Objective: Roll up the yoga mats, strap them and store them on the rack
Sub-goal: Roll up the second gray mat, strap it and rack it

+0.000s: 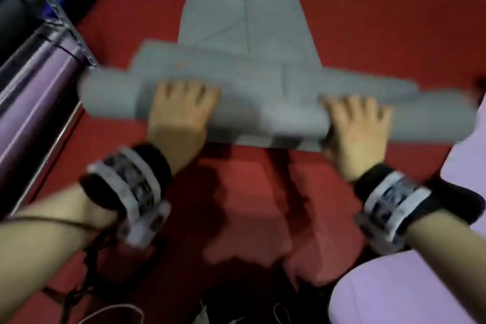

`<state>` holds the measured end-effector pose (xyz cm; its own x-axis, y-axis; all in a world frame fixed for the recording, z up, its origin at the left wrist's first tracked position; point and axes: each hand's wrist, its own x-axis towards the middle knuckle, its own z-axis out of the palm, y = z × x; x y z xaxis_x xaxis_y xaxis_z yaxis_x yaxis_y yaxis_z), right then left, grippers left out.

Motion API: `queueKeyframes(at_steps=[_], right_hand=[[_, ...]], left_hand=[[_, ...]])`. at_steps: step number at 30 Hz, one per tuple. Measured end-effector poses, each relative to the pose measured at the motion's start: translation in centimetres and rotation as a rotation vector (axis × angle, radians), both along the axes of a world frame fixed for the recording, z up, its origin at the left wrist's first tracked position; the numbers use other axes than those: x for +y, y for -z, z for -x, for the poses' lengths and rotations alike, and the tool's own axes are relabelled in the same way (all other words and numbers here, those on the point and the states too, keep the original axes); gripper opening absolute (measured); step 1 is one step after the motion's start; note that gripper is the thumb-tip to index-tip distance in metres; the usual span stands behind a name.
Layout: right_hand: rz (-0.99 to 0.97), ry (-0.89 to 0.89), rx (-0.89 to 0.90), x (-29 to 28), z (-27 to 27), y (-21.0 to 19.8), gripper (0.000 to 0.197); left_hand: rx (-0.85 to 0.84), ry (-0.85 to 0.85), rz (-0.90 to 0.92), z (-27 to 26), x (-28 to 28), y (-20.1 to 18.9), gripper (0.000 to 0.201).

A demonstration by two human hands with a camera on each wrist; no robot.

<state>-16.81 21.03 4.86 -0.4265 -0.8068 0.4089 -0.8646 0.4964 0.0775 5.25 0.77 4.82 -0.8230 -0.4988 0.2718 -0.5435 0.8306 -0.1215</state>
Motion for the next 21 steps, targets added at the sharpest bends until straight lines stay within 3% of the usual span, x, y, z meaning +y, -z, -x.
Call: queueKeyframes(at_steps=[2, 4, 7, 10, 16, 21], right_hand=[[-0.239, -0.071, -0.125, 2.4, -2.4, 6.6, 0.082], [-0.430, -0.069, -0.242, 4.4, -4.9, 13.2, 0.085], [-0.632, -0.033, -0.427, 5.7, -7.0, 18.2, 0.101], [-0.719, -0.012, -0.504, 6.8, -7.8, 20.0, 0.107], [-0.712, -0.029, -0.586, 6.8, -7.1, 19.0, 0.104], [-0.771, -0.027, -0.703, 6.5, -6.7, 18.0, 0.094]], left_hand=[[-0.165, 0.096, -0.107, -2.2, 2.8, 7.0, 0.069], [-0.327, 0.050, -0.265, -4.6, 5.4, 14.0, 0.080], [-0.459, 0.018, -0.408, -6.2, 7.2, 19.2, 0.085], [-0.541, -0.011, -0.464, -6.8, 8.2, 20.8, 0.091], [-0.626, -0.039, -0.623, -6.4, 7.4, 20.2, 0.109], [-0.704, -0.060, -0.673, -5.9, 7.3, 19.1, 0.097]])
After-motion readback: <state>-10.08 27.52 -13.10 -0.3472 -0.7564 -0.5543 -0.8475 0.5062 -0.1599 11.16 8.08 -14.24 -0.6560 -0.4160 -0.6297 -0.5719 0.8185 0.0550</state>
